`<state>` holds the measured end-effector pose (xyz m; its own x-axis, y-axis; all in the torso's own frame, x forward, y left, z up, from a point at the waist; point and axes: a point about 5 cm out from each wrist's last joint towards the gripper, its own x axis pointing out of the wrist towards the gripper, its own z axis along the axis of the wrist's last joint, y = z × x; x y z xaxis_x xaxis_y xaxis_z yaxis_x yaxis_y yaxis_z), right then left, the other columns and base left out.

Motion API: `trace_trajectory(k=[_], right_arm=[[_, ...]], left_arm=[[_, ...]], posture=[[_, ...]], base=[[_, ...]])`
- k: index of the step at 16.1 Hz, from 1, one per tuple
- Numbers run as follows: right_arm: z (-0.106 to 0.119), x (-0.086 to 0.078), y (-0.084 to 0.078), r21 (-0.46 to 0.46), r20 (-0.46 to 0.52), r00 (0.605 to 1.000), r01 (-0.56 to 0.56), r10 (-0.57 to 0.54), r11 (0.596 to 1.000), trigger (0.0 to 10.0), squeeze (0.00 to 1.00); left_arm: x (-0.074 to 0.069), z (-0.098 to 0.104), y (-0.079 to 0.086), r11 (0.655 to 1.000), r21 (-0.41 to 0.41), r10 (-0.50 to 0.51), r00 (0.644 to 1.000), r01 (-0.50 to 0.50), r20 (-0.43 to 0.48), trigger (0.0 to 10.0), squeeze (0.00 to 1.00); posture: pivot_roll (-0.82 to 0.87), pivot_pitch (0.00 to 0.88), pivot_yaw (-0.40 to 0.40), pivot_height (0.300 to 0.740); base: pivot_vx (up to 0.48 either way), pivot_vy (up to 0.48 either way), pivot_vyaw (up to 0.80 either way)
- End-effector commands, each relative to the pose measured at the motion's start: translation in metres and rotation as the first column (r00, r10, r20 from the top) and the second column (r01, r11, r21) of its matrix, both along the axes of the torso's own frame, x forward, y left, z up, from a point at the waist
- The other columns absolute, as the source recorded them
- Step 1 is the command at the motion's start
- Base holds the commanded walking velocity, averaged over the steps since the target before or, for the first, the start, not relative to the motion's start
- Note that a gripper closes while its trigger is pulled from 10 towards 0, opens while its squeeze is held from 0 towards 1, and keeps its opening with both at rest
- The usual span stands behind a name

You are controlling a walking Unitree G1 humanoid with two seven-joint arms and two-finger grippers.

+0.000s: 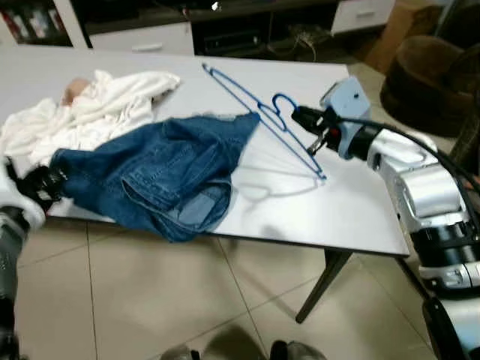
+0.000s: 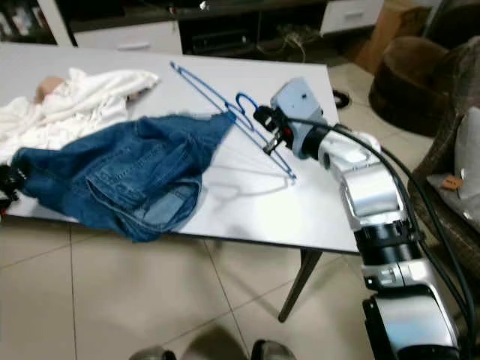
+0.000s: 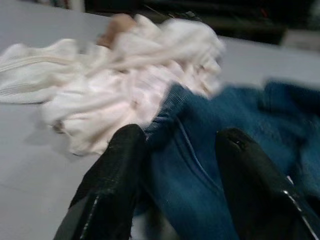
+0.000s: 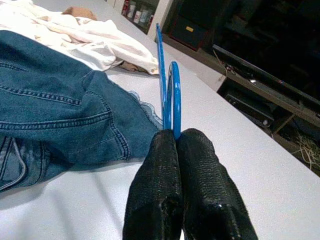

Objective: Hang hanger

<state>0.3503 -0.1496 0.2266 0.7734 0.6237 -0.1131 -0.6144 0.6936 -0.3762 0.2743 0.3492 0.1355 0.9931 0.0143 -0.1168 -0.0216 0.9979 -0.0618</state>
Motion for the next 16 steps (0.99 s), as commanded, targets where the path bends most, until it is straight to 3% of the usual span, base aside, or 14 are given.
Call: trace_trajectory(k=[1, 3, 5, 6, 7, 8, 11, 12, 13, 16], right_arm=[[0.003, -0.002, -0.001, 0.012, 0.01, 1.0, 0.001, -0.001, 1.0, 10.0, 0.0], [0.002, -0.002, 0.0, 0.013, 0.007, 1.0, -0.003, 0.003, 1.0, 10.0, 0.0], [0.002, -0.002, 0.001, 0.014, 0.006, 1.0, -0.006, 0.006, 1.0, 10.0, 0.0], [0.002, -0.001, 0.001, 0.015, 0.006, 1.0, -0.007, 0.007, 1.0, 10.0, 0.0], [0.002, -0.001, 0.002, 0.015, 0.006, 1.0, -0.007, 0.007, 1.0, 10.0, 0.0], [0.002, -0.001, 0.002, 0.016, 0.006, 1.0, -0.007, 0.007, 1.0, 10.0, 0.0], [0.002, -0.002, 0.001, 0.017, 0.007, 1.0, -0.002, 0.002, 1.0, 10.0, 0.0], [0.002, -0.002, 0.001, 0.017, 0.007, 1.0, 0.0, 0.0, 1.0, 10.0, 0.0], [0.002, -0.002, 0.0, 0.018, 0.009, 1.0, 0.003, -0.003, 1.0, 10.0, 0.0], [0.003, -0.002, -0.001, 0.017, 0.011, 1.0, 0.004, -0.004, 1.0, 10.0, 0.0]], left_arm=[[-0.001, 0.016, -0.005, 0.988, 0.122, -0.092, 0.995, 0.089, 0.022, 10.0, 0.0], [-0.01, 0.017, -0.011, 0.918, 0.338, -0.195, 0.978, 0.208, -0.07, 10.0, 0.0], [-0.009, 0.025, -0.008, 0.845, 0.503, -0.165, 0.983, 0.183, -0.081, 10.0, 0.0], [-0.005, 0.035, -0.003, 0.857, 0.507, -0.11, 0.994, 0.094, 0.002, 10.0, 0.16], [-0.004, 0.039, -0.002, 0.864, 0.498, -0.094, 0.995, 0.067, 0.029, 10.0, 0.16], [-0.004, 0.042, -0.004, 0.881, 0.468, -0.107, 0.993, 0.071, 0.05, 10.0, 1.0], [0.002, 0.042, -0.013, 0.895, 0.441, -0.117, 0.99, 0.069, 0.081, 10.0, 1.0], [0.003, 0.044, -0.02, 0.911, 0.4, -0.155, 0.983, 0.101, 0.103, 10.0, 0.09], [0.004, 0.045, -0.047, 0.927, 0.287, -0.293, 0.943, 0.24, 0.156, 10.0, 0.0], [0.007, 0.032, -0.073, 0.929, 0.181, -0.349, 0.926, 0.321, 0.145, 10.0, 0.0]], posture=[[-0.05, 0.04, 0.017, 0.74], [-0.05, 0.04, 0.012, 0.74], [-0.04, 0.039, 0.009, 0.74], [-0.04, 0.038, 0.01, 0.74], [-0.04, 0.038, 0.01, 0.74], [-0.04, 0.038, 0.01, 0.74], [-0.05, 0.034, 0.015, 0.74], [-0.05, 0.034, 0.015, 0.74], [-0.05, 0.034, 0.015, 0.74], [-0.06, 0.04, 0.02, 0.74]], base=[[0.0, 0.0, 0.0], [0.0, 0.0, 0.0], [0.0, 0.0, 0.0], [0.0, 0.0, 0.0], [0.0, 0.0, 0.0], [0.0, 0.0, 0.0], [0.0, 0.0, 0.0], [0.0, 0.0, 0.0], [0.0, 0.0, 0.0], [0.0, 0.0, 0.0]])
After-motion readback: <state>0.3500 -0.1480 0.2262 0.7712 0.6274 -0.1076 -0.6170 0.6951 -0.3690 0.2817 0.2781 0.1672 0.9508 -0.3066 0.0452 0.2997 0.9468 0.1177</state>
